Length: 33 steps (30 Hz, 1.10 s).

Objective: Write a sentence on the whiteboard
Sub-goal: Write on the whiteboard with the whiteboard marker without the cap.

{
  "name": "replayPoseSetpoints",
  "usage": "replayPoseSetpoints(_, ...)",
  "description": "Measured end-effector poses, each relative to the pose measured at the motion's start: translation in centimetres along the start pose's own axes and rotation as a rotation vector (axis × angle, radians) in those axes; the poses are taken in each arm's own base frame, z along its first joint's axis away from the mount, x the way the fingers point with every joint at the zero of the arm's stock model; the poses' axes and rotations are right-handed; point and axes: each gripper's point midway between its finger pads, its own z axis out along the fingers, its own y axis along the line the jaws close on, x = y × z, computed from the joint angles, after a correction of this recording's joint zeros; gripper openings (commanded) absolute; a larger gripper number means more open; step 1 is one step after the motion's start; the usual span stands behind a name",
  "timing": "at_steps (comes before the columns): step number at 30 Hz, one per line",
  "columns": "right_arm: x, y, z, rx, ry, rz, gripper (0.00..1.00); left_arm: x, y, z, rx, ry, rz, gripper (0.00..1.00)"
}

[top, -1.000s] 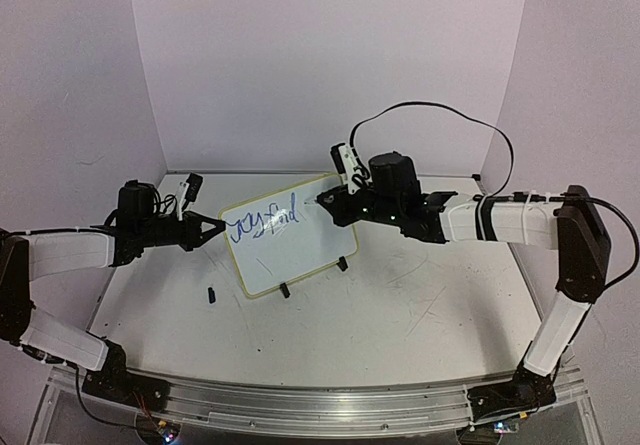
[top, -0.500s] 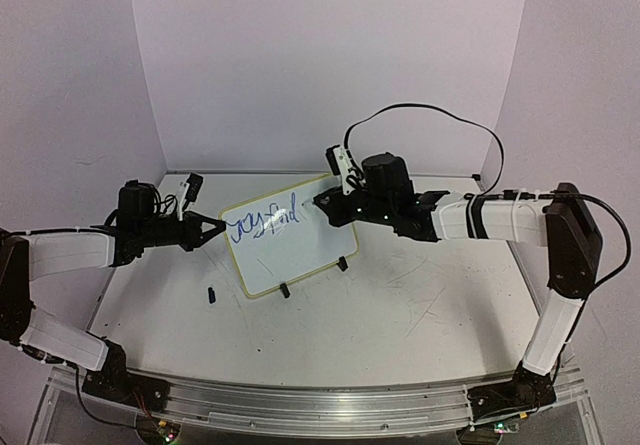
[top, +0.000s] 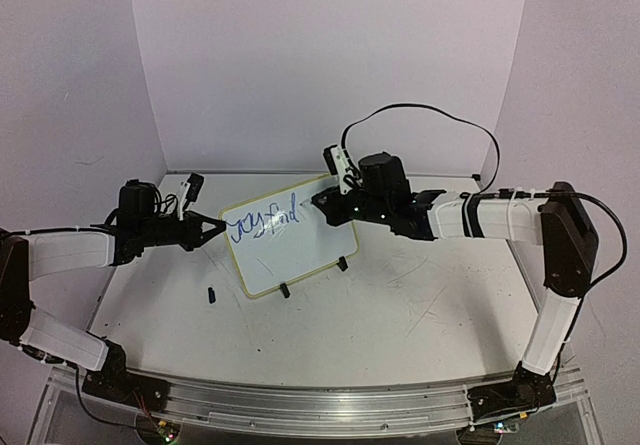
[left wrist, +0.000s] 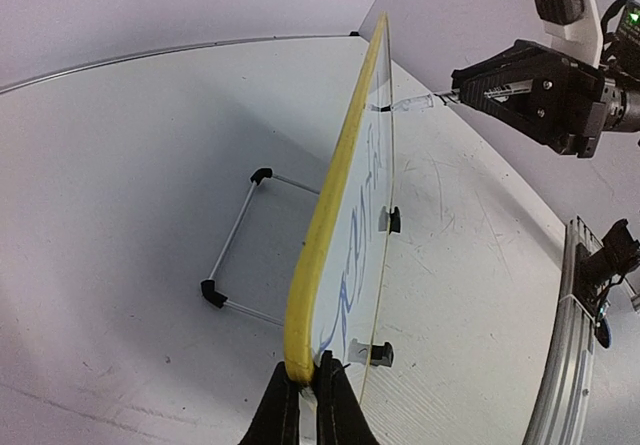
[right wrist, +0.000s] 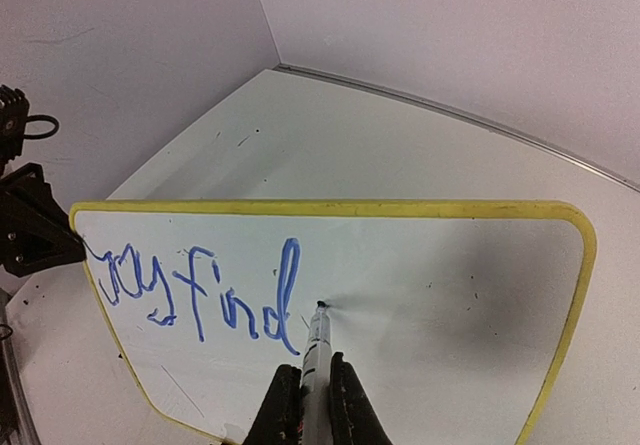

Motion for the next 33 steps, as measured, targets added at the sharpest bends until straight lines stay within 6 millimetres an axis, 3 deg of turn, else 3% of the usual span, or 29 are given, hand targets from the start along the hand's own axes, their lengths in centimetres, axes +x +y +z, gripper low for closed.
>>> replayPoseSetpoints(14, 0.9, 1.1, 0.5, -0.040, 0.025, 0.005, 0.00, -0.1, -0.1, 0.0, 0.002, 0.003, 0.013, 0.00)
replayPoseSetpoints(33, 1.7, 0.0, 0.3, 0.035, 0.022, 0.029, 0.00, -0.1, -0.1, 0.1, -0.001, 0.003, 0.013, 0.00)
